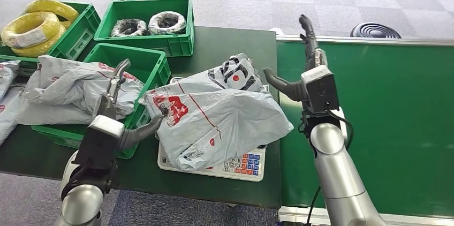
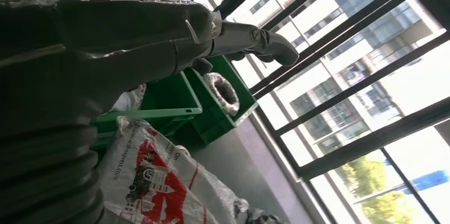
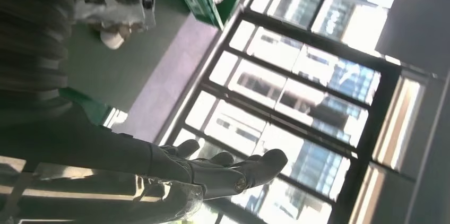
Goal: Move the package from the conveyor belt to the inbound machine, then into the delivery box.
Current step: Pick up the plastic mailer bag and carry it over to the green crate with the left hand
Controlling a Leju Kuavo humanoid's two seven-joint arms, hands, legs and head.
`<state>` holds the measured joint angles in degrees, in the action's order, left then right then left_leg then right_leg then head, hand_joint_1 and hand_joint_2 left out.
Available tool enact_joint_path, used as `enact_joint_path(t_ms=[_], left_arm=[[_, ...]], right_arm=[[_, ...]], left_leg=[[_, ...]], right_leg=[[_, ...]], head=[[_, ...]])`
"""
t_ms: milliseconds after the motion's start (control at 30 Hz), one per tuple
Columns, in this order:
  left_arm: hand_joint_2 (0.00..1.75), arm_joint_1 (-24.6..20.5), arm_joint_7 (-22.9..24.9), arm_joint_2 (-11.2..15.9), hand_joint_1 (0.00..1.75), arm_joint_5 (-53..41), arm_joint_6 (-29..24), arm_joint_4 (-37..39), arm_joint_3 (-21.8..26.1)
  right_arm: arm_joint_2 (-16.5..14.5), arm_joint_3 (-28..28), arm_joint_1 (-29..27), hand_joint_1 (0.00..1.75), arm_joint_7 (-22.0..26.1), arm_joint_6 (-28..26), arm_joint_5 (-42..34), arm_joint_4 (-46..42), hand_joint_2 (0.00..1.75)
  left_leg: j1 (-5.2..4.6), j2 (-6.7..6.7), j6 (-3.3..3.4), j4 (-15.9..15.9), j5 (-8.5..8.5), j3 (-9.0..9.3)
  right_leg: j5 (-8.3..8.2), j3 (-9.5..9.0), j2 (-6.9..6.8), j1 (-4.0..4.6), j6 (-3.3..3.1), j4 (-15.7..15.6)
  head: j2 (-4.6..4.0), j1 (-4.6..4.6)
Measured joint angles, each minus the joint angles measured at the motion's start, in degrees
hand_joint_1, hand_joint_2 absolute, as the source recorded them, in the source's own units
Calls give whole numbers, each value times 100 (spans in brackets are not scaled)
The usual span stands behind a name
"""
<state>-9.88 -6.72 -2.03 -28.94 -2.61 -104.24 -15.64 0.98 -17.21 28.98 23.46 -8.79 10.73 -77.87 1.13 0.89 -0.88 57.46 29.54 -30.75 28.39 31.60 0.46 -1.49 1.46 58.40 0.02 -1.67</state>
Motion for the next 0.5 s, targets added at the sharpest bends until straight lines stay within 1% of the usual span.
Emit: enact_joint_path(t_ms=[67, 133, 233, 300, 367, 433, 500], left_arm=[[175, -222, 284, 32, 0, -171, 59, 285, -138], [175, -377, 367, 51, 0, -227, 71, 502, -242], [175, -531, 528, 77, 0, -374, 76, 709, -357], [175, -641, 795, 88, 0, -620, 134, 894, -446], [175, -788, 1060, 90, 25, -868, 248, 1218, -544], [175, -988, 1212, 81, 51, -1041, 335, 1679, -646], [175, -1217, 1258, 59, 51, -1133, 363, 2192, -733]], right_arm=[[50, 267, -348, 0, -37, -248, 78, -540, 175], [102, 487, -613, 0, -53, -305, 106, -928, 175], [155, 668, -852, 0, -11, -376, 105, -1289, 175], [193, 777, -1093, 0, 69, -501, 48, -1543, 175], [246, 904, -1458, 0, 159, -618, -59, -1859, 175], [298, 990, -1888, 0, 270, -660, -198, -2172, 175], [337, 1002, -2303, 0, 396, -656, -293, -2415, 175]], left_leg=[[-1, -10, 0, 0, 1, -2], [-3, -24, 1, 0, 1, -4], [-3, -27, 1, 1, 2, -2], [-2, -15, 1, 2, 1, -2], [-1, -2, 0, 1, 1, -7], [-1, -5, 0, 0, 1, -12], [-2, -18, 0, -1, 1, -14]], right_leg=[[-1, 1, 7, -2, 0, 0], [-2, 6, 20, -4, 0, 0], [-3, 15, 26, -4, 0, -2], [-2, 16, 16, -3, 0, -3], [-1, 13, 4, -2, 0, -2], [-2, 14, 5, -2, 0, -1], [-3, 16, 14, -2, 0, 0]], head=[[0, 1], [0, 2], [0, -1], [0, -2], [0, -1], [0, 1], [0, 0]])
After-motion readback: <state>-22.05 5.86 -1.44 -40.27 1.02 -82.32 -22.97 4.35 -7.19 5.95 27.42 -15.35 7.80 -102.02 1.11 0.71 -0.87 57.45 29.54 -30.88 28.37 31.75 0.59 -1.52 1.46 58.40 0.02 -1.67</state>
